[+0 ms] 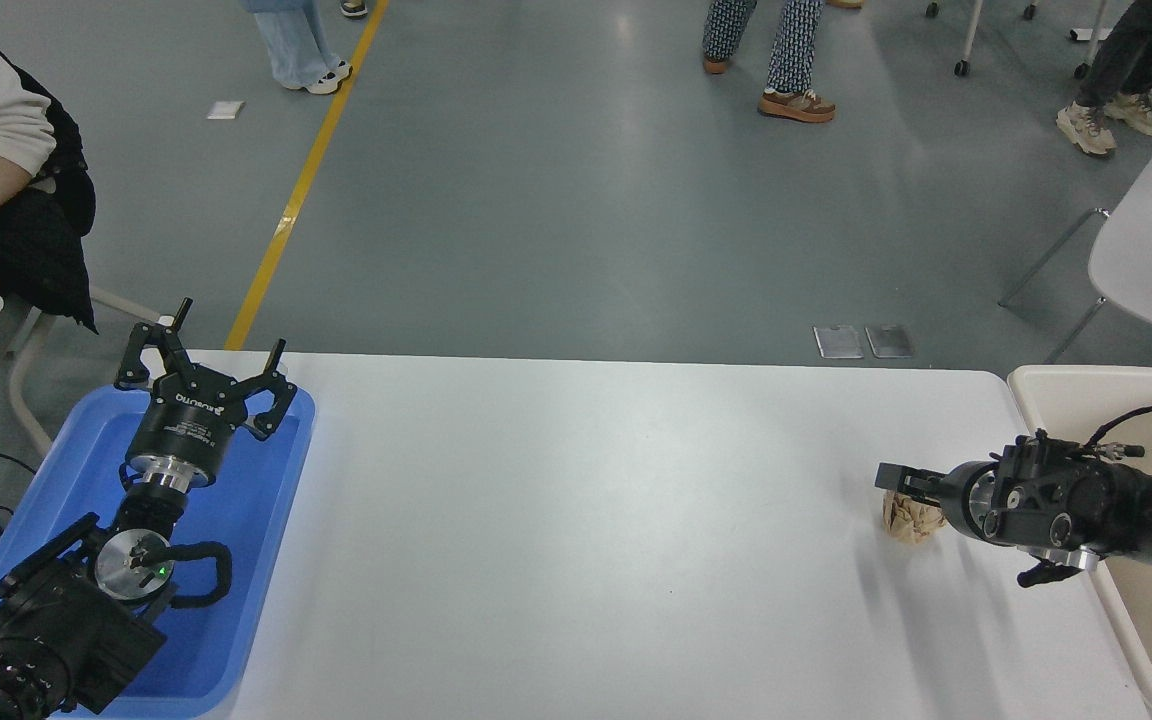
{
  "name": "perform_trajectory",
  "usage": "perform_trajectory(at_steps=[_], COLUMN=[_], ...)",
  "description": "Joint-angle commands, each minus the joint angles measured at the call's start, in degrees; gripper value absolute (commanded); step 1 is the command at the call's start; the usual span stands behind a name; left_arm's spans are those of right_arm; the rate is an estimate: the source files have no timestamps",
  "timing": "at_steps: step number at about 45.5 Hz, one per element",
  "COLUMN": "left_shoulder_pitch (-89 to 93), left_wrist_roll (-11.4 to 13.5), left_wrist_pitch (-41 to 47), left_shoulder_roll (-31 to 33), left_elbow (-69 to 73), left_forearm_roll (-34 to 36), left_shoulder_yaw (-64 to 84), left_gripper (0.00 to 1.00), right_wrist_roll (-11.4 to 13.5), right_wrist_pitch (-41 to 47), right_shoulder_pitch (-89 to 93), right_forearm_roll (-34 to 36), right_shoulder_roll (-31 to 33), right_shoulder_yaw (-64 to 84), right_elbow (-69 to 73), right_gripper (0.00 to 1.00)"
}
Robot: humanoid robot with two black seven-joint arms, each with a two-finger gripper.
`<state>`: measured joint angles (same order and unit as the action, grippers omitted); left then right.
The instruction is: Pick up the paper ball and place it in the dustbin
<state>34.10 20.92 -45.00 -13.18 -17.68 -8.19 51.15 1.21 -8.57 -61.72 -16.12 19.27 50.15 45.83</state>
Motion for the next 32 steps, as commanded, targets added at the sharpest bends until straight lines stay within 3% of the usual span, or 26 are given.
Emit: perform_trajectory(at_steps=[1, 4, 20, 32], left_shoulder_pitch=[0.0, 0.0, 0.0, 0.09], left_wrist_roll=[0.0, 0.0, 0.0, -0.09], left_wrist_pitch=[0.0, 0.0, 0.0, 0.0], left_shoulder_roll=[0.0, 0.0, 0.0, 0.0], left_elbow=[0.01, 0.01, -0.08, 0.01], left_forearm_roll=[-0.07, 0.02, 0.02, 0.02], left_shoulder_yaw=[0.0, 0.0, 0.0, 0.0], left_gripper=[1.0, 1.0, 1.0, 1.0], right_wrist_roll=[-0.25, -0.33, -0.33, -0.33], right_wrist_pitch=[-2.5, -2.77, -6.2, -5.14], right_shoulder_pitch=[0.9, 0.9, -0.33, -10.87], right_forearm_roll=[-0.22, -1.19, -8.13, -8.13], right_shoulder_roll=[-1.16, -2.04, -1.51, 5.42], right_shoulder_yaw=[-0.23, 0.12, 1.44, 6.97], right_elbow=[0.49, 0.66, 0.66, 12.25], right_gripper=[0.37, 0.0, 0.0, 0.0])
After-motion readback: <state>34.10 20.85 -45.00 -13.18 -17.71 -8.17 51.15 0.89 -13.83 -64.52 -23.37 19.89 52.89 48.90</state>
